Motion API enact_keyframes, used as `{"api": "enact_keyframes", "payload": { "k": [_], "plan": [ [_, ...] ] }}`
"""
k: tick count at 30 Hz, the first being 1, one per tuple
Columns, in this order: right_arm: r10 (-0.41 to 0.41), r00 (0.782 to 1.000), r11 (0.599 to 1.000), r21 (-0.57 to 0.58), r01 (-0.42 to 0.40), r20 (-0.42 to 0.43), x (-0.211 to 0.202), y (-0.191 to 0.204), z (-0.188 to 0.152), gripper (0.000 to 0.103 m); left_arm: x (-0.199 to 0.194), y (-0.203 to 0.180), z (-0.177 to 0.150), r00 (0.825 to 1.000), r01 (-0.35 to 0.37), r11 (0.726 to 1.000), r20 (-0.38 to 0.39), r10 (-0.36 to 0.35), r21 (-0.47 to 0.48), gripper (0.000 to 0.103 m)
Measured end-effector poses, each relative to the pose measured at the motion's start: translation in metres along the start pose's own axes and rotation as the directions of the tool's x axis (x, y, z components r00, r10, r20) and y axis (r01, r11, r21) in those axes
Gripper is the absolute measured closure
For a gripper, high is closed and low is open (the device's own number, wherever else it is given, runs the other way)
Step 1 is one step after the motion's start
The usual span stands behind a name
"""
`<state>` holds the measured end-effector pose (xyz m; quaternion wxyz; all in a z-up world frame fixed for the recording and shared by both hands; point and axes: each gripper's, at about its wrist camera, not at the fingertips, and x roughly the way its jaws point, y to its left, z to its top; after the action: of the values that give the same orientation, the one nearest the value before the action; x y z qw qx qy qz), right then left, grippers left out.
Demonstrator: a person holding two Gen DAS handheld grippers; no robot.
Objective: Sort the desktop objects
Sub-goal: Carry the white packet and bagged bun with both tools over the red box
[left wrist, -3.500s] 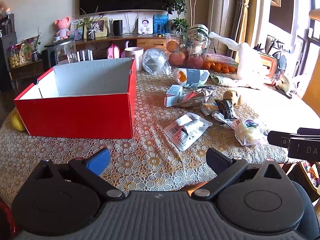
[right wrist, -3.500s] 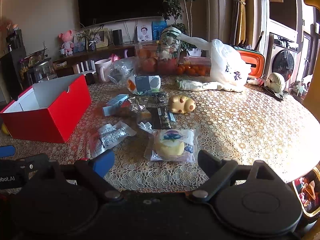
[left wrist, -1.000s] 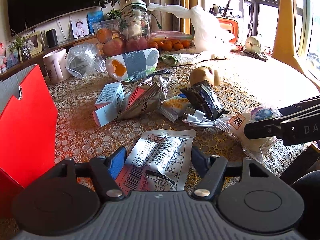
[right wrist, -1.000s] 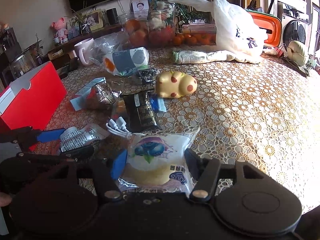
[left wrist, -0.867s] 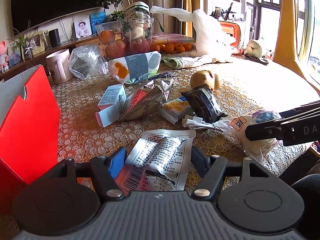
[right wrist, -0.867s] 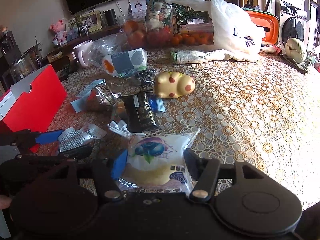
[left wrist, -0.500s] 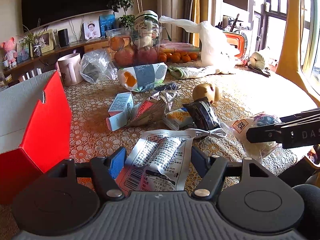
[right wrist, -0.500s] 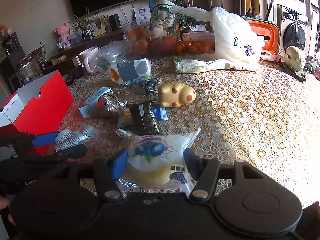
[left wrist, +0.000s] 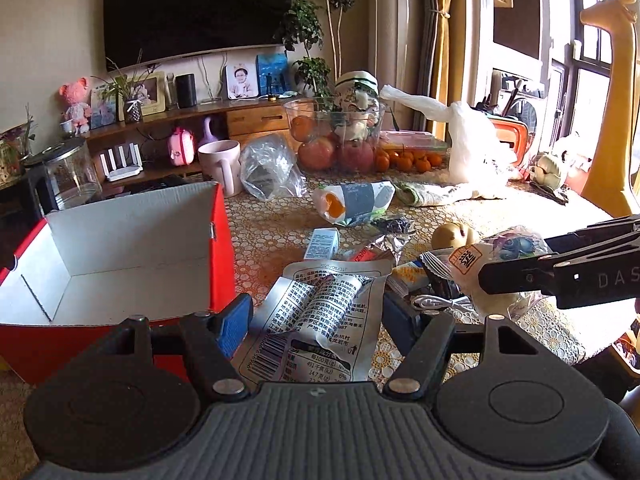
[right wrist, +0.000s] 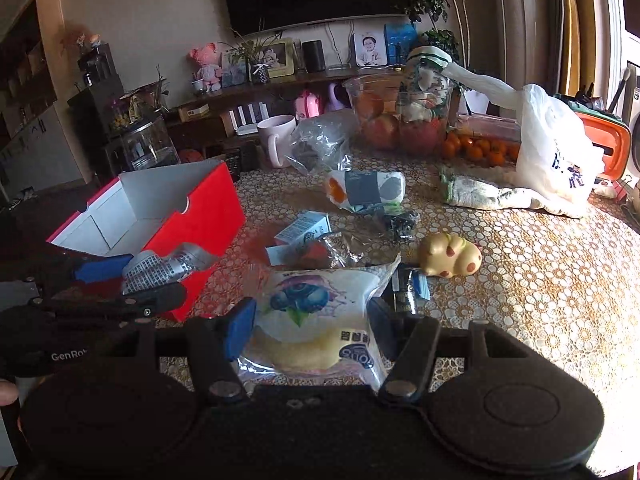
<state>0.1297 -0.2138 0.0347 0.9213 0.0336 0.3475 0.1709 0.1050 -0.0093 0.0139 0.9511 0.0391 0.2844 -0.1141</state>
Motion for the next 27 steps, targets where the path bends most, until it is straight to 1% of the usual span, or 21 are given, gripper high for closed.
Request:
{"api": "enact_keyframes", "payload": {
  "k": [8,14,18,22,27],
  "plan": [
    [0.121,0.993,0.992,-0.044,-0.121,-0.013,0.002,0.045,0.036,0.043,-0.038,0.042,0.012,0.996,-0.085,0.996,0.026,0.086,-0.035,0.033],
    [0.178,0.984,0.98,-0.091,-0.18,-0.029,0.01,0.084,0.056,0.043,-0.055,0.074,0.018,0.992,-0.123,0.991,0.037,0.125,-0.05,0.033],
    [0.2,0.979,0.97,-0.134,-0.203,-0.034,0.021,0.109,0.066,0.043,-0.06,0.096,0.019,0.987,-0.15,0.986,0.044,0.153,-0.069,0.033],
    [0.218,0.975,0.96,-0.169,-0.223,-0.047,0.037,0.132,0.075,0.043,-0.06,0.117,0.019,0.981,-0.185,0.981,0.046,0.188,-0.056,0.033],
    [0.225,0.972,0.949,-0.213,-0.234,-0.064,0.061,0.154,0.083,0.043,-0.047,0.144,0.021,0.973,-0.228,0.973,0.029,0.229,-0.042,0.033]
  ]
}}
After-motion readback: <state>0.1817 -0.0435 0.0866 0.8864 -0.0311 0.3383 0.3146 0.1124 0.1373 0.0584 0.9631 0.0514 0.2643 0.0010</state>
